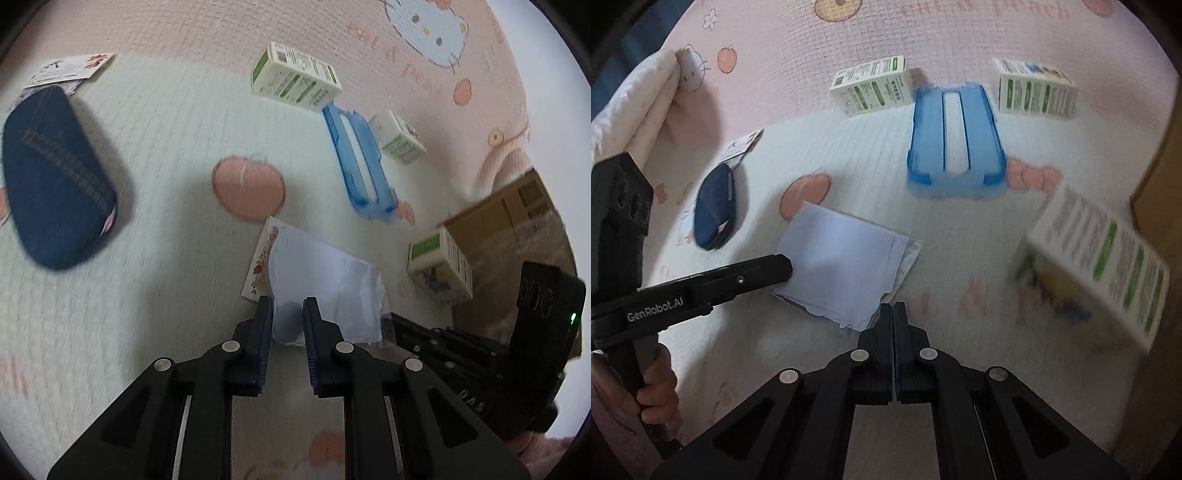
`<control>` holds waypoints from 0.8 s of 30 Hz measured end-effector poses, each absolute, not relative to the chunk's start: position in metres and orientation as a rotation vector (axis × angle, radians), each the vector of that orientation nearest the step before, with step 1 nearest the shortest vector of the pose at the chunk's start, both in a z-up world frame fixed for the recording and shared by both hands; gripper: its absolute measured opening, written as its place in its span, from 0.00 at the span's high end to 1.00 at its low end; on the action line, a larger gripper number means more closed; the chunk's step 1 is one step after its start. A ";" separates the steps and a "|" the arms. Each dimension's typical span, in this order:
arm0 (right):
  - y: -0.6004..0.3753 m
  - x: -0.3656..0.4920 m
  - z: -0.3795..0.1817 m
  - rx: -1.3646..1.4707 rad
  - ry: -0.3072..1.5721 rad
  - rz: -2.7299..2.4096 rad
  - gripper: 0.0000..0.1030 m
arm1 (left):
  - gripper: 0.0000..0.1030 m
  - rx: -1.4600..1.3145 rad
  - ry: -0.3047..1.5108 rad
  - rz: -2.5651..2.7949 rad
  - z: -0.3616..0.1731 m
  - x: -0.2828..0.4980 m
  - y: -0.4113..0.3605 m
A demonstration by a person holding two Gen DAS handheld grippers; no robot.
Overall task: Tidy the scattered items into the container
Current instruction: 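Move the left gripper back to the white cloth on the sheet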
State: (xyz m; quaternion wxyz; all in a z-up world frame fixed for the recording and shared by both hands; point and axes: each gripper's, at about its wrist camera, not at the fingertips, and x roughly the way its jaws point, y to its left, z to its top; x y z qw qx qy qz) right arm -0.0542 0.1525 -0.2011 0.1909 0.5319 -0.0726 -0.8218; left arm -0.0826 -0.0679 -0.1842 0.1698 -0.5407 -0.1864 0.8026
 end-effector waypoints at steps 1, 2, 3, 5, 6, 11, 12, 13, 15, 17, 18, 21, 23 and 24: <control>0.155 -0.050 -0.201 1.499 -0.229 -2.296 1.00 | 0.82 -1.551 -0.521 2.274 -0.184 -0.079 -0.068; 0.156 -0.046 -0.200 1.506 -0.250 -2.280 1.00 | 0.82 -1.561 -0.517 2.266 -0.184 -0.076 -0.067; 0.158 -0.040 -0.199 1.512 -0.262 -2.264 1.00 | 0.82 -1.568 -0.514 2.257 -0.183 -0.071 -0.068; 0.160 -0.028 -0.194 1.490 -0.252 -2.248 1.00 | 0.82 -1.577 -0.497 2.257 -0.183 -0.063 -0.068; 0.161 -0.024 -0.192 1.490 -0.229 -2.252 1.00 | 0.82 -1.582 -0.489 2.257 -0.183 -0.060 -0.068; 0.177 -0.018 -0.182 1.474 -0.303 -2.248 1.00 | 0.80 -1.600 -0.455 2.264 -0.180 -0.050 -0.071; 0.182 -0.018 -0.180 1.460 -0.323 -2.256 1.00 | 0.76 -1.587 -0.416 2.303 -0.176 -0.047 -0.072; 0.185 -0.017 -0.178 1.441 -0.322 -2.267 1.00 | 0.73 -1.566 -0.364 2.346 -0.172 -0.045 -0.071; 0.182 -0.013 -0.173 1.396 -0.202 -2.323 1.00 | 0.59 -1.521 -0.202 2.419 -0.165 -0.040 -0.068; 0.173 -0.007 -0.171 1.366 -0.029 -2.353 0.99 | 0.54 -1.522 -0.129 2.400 -0.164 -0.038 -0.064; 0.169 -0.007 -0.171 1.367 0.002 -2.343 0.95 | 0.53 -1.517 -0.125 2.376 -0.164 -0.037 -0.062; 0.174 -0.008 -0.182 1.418 -0.151 -2.247 0.73 | 0.50 -1.495 -0.162 2.338 -0.165 -0.037 -0.061; 0.183 -0.010 -0.191 1.416 -0.301 -2.243 0.59 | 0.50 -1.492 -0.200 2.336 -0.167 -0.041 -0.062; 0.186 -0.012 -0.193 1.405 -0.332 -2.256 0.56 | 0.50 -1.490 -0.220 2.345 -0.169 -0.046 -0.063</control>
